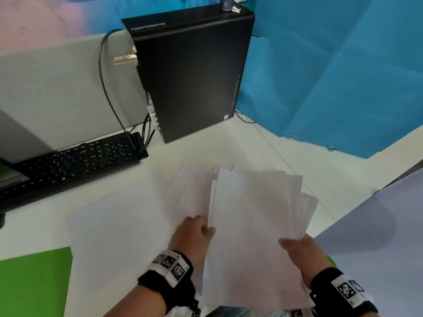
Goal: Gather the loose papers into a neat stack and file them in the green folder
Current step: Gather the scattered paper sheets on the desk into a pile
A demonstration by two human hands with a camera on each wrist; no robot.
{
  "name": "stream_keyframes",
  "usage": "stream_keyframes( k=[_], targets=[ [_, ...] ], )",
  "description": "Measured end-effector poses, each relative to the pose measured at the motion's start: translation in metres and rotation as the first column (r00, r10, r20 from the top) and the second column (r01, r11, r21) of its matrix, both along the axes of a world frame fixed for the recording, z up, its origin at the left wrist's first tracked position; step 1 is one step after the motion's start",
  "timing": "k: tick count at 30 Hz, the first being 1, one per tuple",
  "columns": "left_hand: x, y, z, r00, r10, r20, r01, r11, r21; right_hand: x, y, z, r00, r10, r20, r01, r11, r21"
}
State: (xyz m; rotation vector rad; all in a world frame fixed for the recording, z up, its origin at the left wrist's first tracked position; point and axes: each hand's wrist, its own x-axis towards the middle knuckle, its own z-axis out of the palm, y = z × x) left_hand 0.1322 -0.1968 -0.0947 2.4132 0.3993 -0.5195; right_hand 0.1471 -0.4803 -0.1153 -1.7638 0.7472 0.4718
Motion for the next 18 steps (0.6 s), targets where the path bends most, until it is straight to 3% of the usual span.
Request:
stream_keyframes(
  k=[3,9,13,18],
  targets=[
    [0.005,0.032,0.001,0.988,0.152,0.02,-0.153,0.983,0.102,0.004,-0.024,-0.011,0.996,-0.079,-0.037,0.078,0.997,-0.029],
    [0.023,0.055,-0.002,0.874,0.471,-0.119,-0.482,0.872,-0.083,0.005,-0.05,-0.024,0.993,-0.105,-0.06,0.098,0.99,-0.1],
    [0.029,0.054,0.001,0.897,0.424,-0.123,-0.417,0.905,0.079,0.003,-0.045,-0.025,0.99,-0.12,-0.068,0.111,0.986,-0.122],
    [0.039,0.061,-0.011,0.888,0.393,-0.241,-0.423,0.902,-0.088,-0.001,-0.065,-0.057,0.99,-0.114,-0.079,0.105,0.988,-0.111]
  ],
)
